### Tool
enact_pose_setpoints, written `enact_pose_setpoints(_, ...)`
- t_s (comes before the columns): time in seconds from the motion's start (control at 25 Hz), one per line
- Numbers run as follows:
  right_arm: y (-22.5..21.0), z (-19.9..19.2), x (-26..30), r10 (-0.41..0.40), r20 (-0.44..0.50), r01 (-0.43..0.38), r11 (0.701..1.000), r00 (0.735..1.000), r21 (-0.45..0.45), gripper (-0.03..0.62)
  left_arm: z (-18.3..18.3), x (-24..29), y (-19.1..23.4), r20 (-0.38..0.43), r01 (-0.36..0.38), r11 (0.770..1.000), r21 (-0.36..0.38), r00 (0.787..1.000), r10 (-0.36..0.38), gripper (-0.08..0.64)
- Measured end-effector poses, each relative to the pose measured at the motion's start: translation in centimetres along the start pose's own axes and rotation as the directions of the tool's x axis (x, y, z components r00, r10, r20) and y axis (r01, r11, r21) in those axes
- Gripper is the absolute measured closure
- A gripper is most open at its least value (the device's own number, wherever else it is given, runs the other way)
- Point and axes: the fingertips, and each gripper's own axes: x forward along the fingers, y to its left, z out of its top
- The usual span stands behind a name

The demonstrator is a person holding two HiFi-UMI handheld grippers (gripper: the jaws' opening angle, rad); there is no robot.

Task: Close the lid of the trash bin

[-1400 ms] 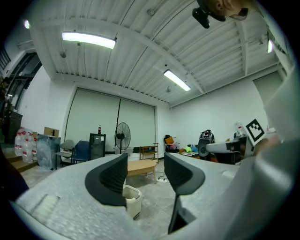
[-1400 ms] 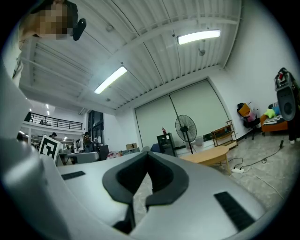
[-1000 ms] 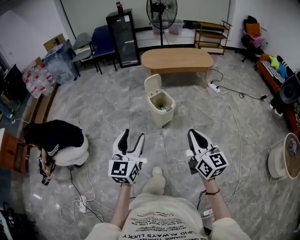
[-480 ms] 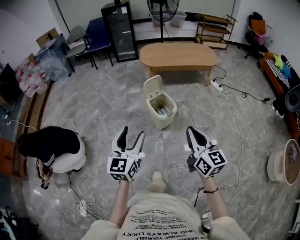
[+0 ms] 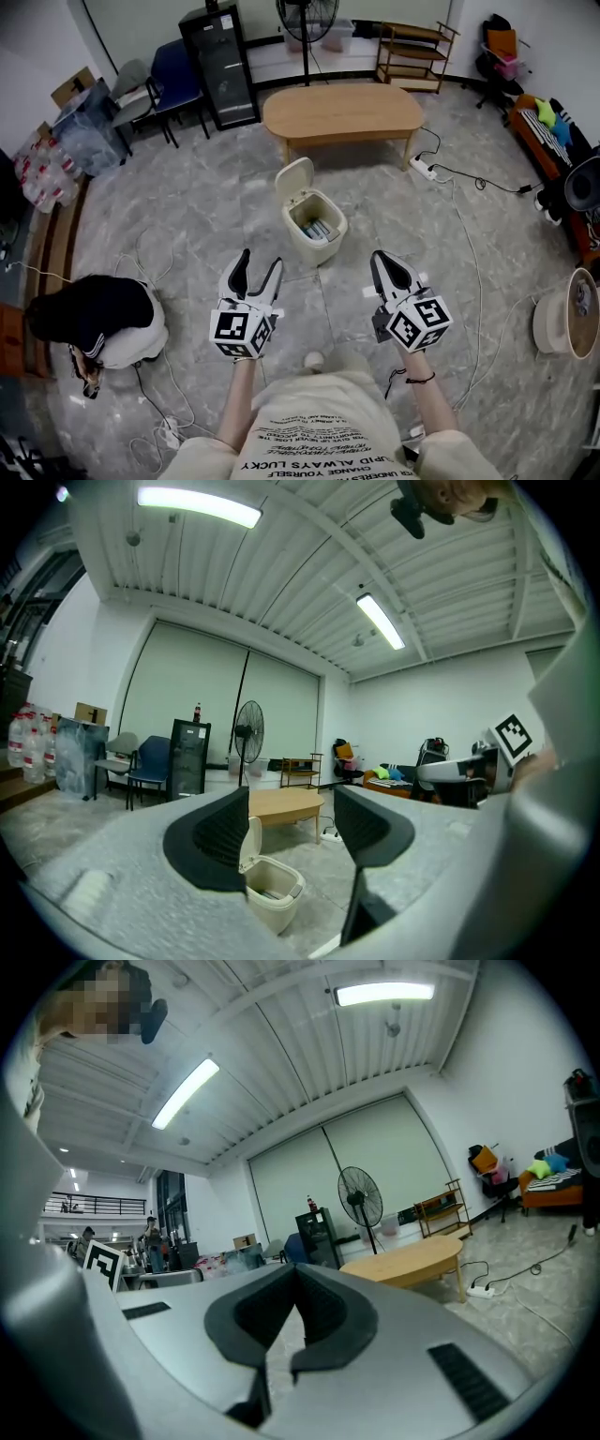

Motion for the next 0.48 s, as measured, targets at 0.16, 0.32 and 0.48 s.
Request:
enact_pose_setpoints(0.16,-0.7,-0.5,1.0,-0.009,-0.011,0.009,1.000,1.000,0.005,0.588,-0.7,1.2,0.3,-0.019,0.021,1.000,0.003,1.000,-0.021,0.288)
enact_pose_setpoints(0.32,-1.9,-0.9,2.6,-0.007,-0.020,0.007,1.000,1.000,0.013,0.588,-1.6,3.0,1.2,-0.042,0.017,1.000,-0.009,0.999,-0.018,0.290)
enact_pose_setpoints(0.48,-3.9,-1.2,5.3,-0.010,-0.031,0.011,1.000,0.999,0.023,0.588,-2.0,5.6,2.6,-0.057,0.008,1.000,-0.010,0.998,-0.008,0.290)
